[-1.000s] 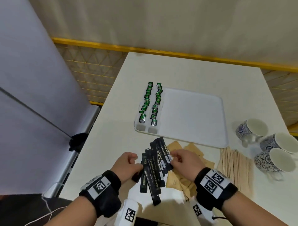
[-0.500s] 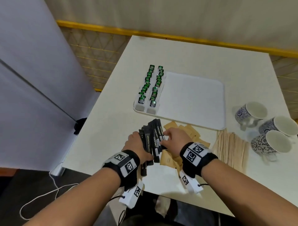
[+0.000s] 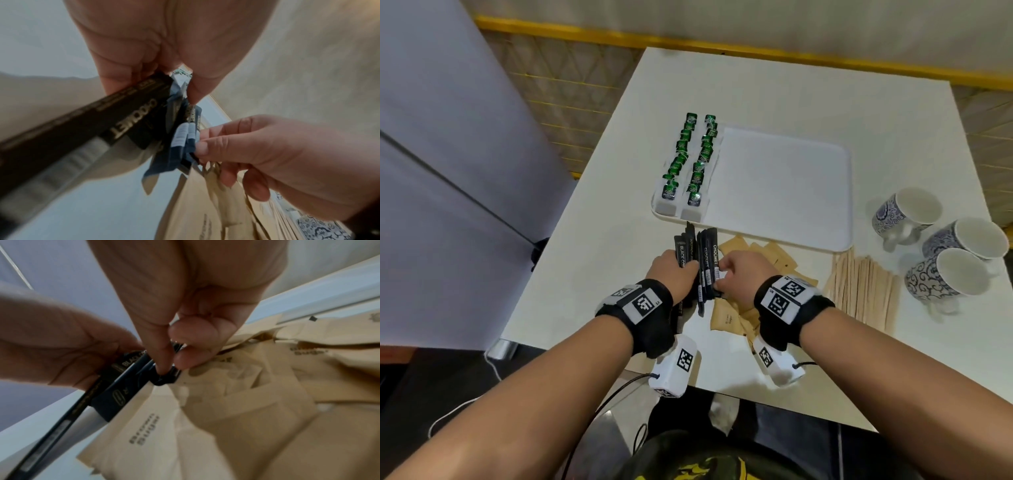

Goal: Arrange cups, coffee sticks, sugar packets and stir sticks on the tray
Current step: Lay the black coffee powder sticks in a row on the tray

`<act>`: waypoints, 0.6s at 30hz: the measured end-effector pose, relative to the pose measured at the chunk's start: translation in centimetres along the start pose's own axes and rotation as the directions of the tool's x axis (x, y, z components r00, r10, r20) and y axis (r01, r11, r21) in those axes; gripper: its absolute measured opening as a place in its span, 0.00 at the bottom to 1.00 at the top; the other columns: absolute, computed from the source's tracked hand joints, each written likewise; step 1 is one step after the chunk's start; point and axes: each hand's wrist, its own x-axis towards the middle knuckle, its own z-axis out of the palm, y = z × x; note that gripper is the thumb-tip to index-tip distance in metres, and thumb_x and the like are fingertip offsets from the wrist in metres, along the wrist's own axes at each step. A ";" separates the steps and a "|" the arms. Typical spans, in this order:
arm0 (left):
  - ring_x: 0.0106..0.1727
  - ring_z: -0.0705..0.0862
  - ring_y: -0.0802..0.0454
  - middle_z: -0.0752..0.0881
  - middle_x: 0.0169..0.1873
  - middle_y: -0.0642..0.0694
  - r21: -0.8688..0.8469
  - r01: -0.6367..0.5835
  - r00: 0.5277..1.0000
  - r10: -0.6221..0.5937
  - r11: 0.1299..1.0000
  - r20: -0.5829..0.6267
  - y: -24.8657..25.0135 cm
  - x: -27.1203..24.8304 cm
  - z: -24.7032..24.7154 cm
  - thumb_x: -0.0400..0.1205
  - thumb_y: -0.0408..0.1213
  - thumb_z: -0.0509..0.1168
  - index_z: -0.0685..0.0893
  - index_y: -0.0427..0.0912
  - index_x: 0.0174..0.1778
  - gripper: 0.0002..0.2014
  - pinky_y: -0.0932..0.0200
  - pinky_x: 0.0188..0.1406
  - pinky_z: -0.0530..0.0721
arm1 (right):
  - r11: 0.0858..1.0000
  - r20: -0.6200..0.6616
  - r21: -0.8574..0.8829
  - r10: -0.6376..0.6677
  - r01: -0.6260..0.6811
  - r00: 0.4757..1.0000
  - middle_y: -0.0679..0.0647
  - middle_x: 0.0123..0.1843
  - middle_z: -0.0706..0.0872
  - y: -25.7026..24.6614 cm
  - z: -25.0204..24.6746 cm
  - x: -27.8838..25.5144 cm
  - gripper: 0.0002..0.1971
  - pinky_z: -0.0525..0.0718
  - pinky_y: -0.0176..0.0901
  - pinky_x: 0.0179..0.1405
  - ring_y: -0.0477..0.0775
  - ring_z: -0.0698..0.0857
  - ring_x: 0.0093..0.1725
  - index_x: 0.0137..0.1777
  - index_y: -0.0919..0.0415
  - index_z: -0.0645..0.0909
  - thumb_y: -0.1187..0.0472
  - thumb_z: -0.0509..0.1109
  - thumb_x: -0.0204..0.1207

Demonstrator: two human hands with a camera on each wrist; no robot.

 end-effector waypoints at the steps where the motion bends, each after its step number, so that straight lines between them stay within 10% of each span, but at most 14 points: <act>1: 0.46 0.86 0.44 0.87 0.48 0.40 -0.019 0.002 1.000 -0.002 1.000 0.005 0.1 0.2 0.2 0.80 0.47 0.64 0.83 0.38 0.53 0.16 0.57 0.43 0.80 | 1.000 0.001 -0.001 0.002 -0.002 1.000 0.53 0.49 0.88 0.0 0.0 0.0 0.12 0.87 0.50 0.53 0.53 0.87 0.48 0.57 0.55 0.83 0.56 0.72 0.74; 6: 0.44 0.87 0.47 0.86 0.46 0.42 -0.011 0.000 1.000 0.000 1.000 -0.016 0.9 0.6 1.2 0.55 0.61 0.72 0.82 0.40 0.54 0.36 0.51 0.44 0.87 | 0.999 0.019 -0.048 -0.022 0.023 1.000 0.51 0.52 0.87 -0.4 0.0 0.0 0.13 0.85 0.46 0.53 0.52 0.85 0.52 0.58 0.53 0.83 0.61 0.67 0.75; 18: 0.42 0.87 0.44 0.85 0.49 0.39 0.052 0.054 0.998 -0.052 0.997 -0.032 2.1 1.4 1.4 0.57 0.51 0.75 0.81 0.36 0.53 0.32 0.54 0.37 0.86 | 0.999 0.002 0.032 -0.016 0.016 1.000 0.51 0.61 0.86 -0.2 -0.1 0.1 0.18 0.80 0.38 0.54 0.51 0.84 0.58 0.64 0.54 0.82 0.63 0.64 0.76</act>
